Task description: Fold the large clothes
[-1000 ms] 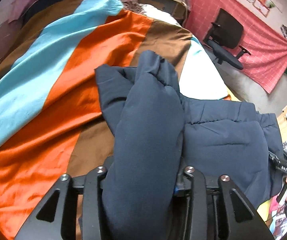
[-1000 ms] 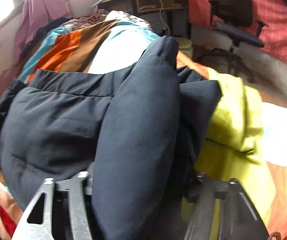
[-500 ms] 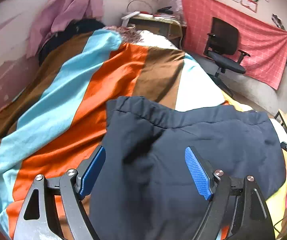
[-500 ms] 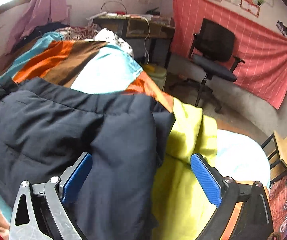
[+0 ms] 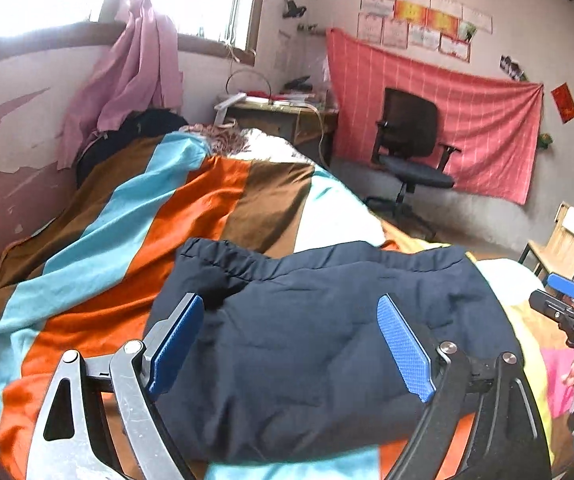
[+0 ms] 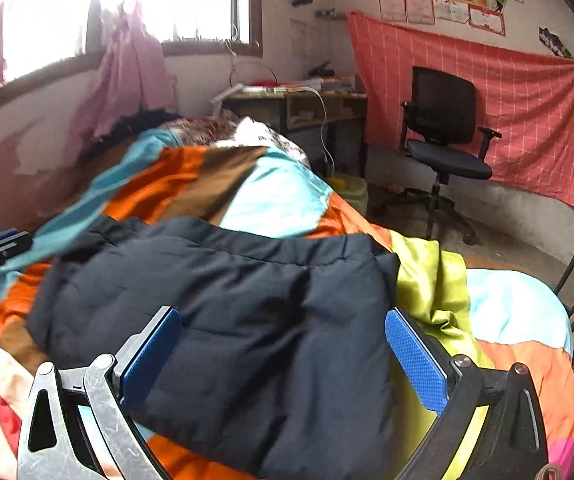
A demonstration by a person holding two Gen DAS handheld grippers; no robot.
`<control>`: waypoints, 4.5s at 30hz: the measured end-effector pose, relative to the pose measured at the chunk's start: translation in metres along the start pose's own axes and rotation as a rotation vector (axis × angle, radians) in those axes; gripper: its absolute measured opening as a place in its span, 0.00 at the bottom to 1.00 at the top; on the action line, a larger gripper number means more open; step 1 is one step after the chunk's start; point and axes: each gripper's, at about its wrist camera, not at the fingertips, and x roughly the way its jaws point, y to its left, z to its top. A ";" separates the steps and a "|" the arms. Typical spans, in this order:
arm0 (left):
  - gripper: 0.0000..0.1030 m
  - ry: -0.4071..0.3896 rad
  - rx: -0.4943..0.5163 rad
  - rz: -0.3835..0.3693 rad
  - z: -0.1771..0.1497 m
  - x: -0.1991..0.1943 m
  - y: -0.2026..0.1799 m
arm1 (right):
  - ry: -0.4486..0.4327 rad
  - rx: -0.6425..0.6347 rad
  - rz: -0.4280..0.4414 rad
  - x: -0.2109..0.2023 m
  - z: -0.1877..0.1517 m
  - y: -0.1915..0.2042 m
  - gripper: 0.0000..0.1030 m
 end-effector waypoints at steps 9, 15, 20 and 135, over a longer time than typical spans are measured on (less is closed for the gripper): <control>0.97 -0.090 0.008 0.013 -0.016 -0.054 -0.019 | -0.121 0.060 0.016 -0.056 -0.014 0.022 1.00; 0.97 -0.113 0.035 0.046 -0.029 -0.077 -0.024 | -0.175 0.071 0.017 -0.086 -0.033 0.039 1.00; 0.97 -0.121 0.007 0.055 -0.042 -0.089 -0.020 | -0.198 0.084 0.020 -0.106 -0.048 0.048 1.00; 0.97 -0.055 0.094 0.041 -0.153 -0.123 -0.022 | -0.201 0.132 -0.008 -0.143 -0.165 0.104 1.00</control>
